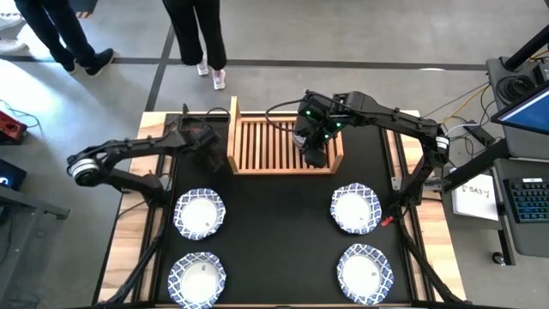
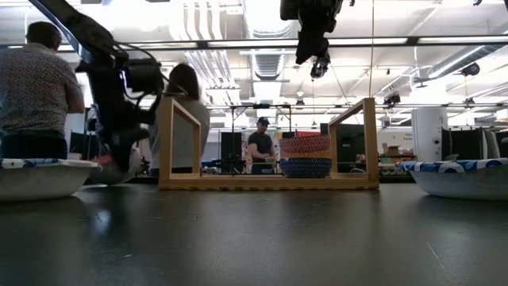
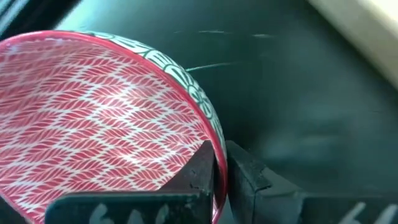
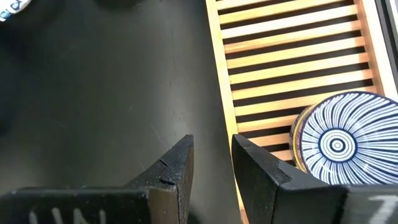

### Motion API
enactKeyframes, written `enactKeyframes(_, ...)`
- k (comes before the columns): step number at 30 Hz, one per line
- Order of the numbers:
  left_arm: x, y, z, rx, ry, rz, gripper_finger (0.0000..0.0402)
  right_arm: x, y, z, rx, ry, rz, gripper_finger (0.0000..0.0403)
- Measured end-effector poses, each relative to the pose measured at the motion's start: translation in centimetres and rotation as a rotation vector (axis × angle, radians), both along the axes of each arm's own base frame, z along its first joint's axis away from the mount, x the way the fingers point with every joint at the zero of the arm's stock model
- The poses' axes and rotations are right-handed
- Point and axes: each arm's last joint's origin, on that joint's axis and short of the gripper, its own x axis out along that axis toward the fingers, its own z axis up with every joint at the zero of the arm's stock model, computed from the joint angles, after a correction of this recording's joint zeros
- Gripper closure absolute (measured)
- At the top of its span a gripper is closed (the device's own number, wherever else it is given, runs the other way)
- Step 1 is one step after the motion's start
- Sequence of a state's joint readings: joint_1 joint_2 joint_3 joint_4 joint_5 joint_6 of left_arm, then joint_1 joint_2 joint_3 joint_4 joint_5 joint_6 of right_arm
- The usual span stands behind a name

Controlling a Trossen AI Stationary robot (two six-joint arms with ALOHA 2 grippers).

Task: Place and stack bowls onto a shelf
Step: Stack the red patterned bowl on top of the light blue patterned bowl on the shelf

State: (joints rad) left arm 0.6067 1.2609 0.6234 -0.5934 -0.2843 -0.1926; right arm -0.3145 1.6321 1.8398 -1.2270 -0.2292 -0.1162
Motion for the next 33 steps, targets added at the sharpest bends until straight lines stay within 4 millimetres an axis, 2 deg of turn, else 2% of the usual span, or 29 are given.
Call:
enactKeyframes(12,-1.9,-1.5,5.3,0.146,-0.308,0.002,0.0399,0.0,0.0,0.0,-0.004,0.0,-0.002,0.0305)
enactKeyframes(18,-2.0,-1.9,8.5,0.265,-0.477,-0.023,0.0399,0.0,0.0,0.0,-0.003,-0.002,-0.005,0.0305)
enactKeyframes(26,-0.6,-2.3,14.3,0.44,-0.607,-0.174,0.04,0.0,0.0,0.0,-0.003,-0.003,-0.005,0.0305)
enactKeyframes(29,0.4,-3.0,15.3,0.447,-0.617,-0.264,0.04,0.0,0.0,0.0,-0.003,-0.003,-0.005,0.0305)
enactKeyframes(33,2.4,-4.7,15.7,0.447,-0.642,-0.447,0.04,0.0,0.0,0.0,-0.007,-0.003,0.002,0.0305)
